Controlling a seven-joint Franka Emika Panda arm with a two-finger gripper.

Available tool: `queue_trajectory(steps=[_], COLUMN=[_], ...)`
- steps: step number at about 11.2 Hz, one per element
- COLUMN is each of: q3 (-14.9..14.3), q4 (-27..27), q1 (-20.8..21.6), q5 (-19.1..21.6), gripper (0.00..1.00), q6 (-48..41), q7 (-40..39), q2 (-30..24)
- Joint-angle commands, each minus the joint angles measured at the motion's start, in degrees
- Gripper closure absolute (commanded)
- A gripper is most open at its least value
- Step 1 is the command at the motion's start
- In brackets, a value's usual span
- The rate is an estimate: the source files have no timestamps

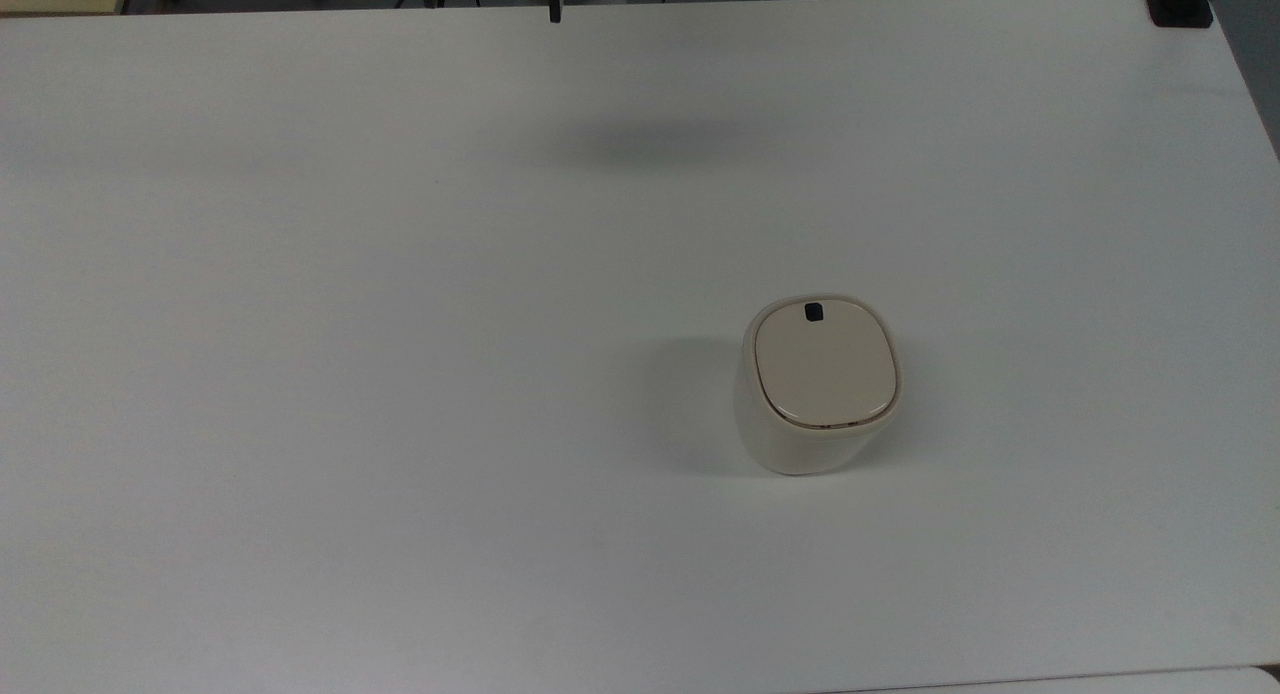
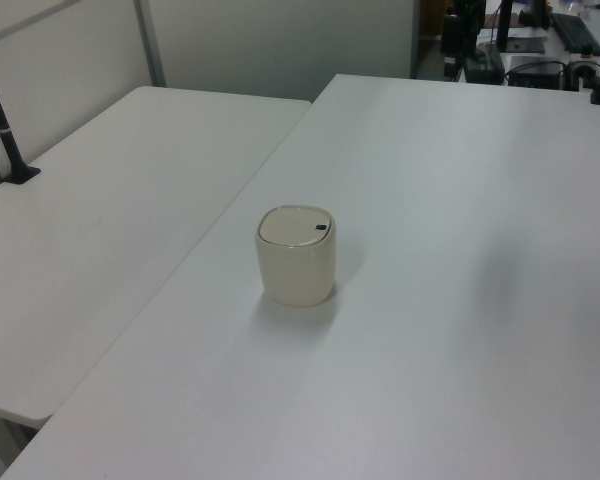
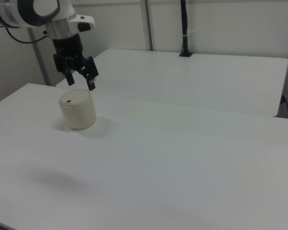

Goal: Open the trash bin

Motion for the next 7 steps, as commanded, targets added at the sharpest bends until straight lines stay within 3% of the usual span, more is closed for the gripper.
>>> queue_trajectory(steps=[1, 7], q3=[-0.7, -0.7], q4=[0.0, 0.0], q1=[0.4, 0.4], q5=[1.5, 1.8], gripper=[0.0, 0.0], q6=[0.7, 0.6], q7=[-1.2, -0.9], q2=[-0.1, -0.1])
